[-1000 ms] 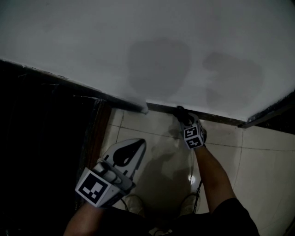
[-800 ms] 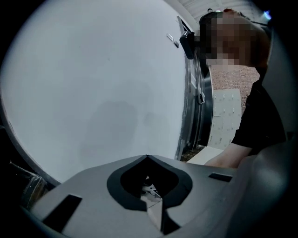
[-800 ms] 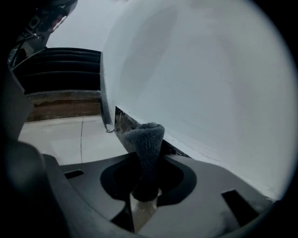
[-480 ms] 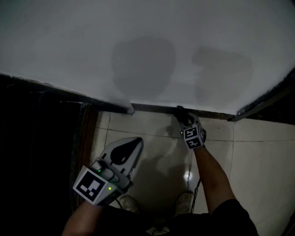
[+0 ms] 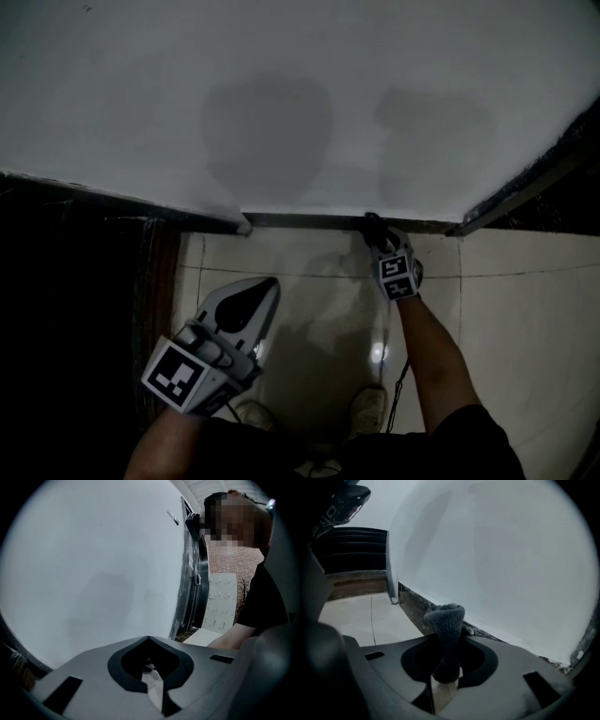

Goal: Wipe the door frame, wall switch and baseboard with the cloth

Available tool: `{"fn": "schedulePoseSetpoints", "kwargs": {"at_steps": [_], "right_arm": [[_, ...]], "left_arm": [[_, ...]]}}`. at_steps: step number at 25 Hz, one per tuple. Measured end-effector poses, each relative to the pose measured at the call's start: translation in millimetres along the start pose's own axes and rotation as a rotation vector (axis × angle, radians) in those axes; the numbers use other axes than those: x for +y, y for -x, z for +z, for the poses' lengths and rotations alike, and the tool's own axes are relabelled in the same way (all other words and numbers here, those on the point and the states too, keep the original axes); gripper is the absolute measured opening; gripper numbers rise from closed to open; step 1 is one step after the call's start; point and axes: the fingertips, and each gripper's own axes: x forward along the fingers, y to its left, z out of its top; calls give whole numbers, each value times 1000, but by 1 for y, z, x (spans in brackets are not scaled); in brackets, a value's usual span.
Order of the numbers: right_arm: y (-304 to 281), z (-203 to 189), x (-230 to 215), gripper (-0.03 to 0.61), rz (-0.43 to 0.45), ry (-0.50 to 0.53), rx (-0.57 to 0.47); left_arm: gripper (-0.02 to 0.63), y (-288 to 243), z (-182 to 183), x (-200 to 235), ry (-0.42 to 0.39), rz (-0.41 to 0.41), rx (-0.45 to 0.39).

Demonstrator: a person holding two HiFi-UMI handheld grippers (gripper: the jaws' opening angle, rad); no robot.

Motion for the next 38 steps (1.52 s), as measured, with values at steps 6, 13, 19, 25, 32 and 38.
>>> {"fn": "schedulePoseSetpoints", "kwargs": {"at_steps": [6, 13, 19, 25, 32, 38], "right_arm": [[13, -17, -31, 91, -51, -39, 9], [26, -34, -62, 91, -90, -28, 23], [35, -45, -83, 91, -127, -57, 28], [45, -59, -109, 91, -166, -79, 45], [57, -73, -133, 91, -231, -127, 56], [65, -85, -150, 91, -276, -184, 74]], "left_arm": [[-9, -8, -1, -7, 0, -16, 5], [-9, -12, 0, -11, 9, -9, 4], [-9, -16, -6, -11, 3, -9, 20], [-9, -22, -10, -10, 6, -4, 38], [-9, -20, -13, -9, 4, -10, 43], [-9, -20, -14, -6, 4, -4, 44]]}}
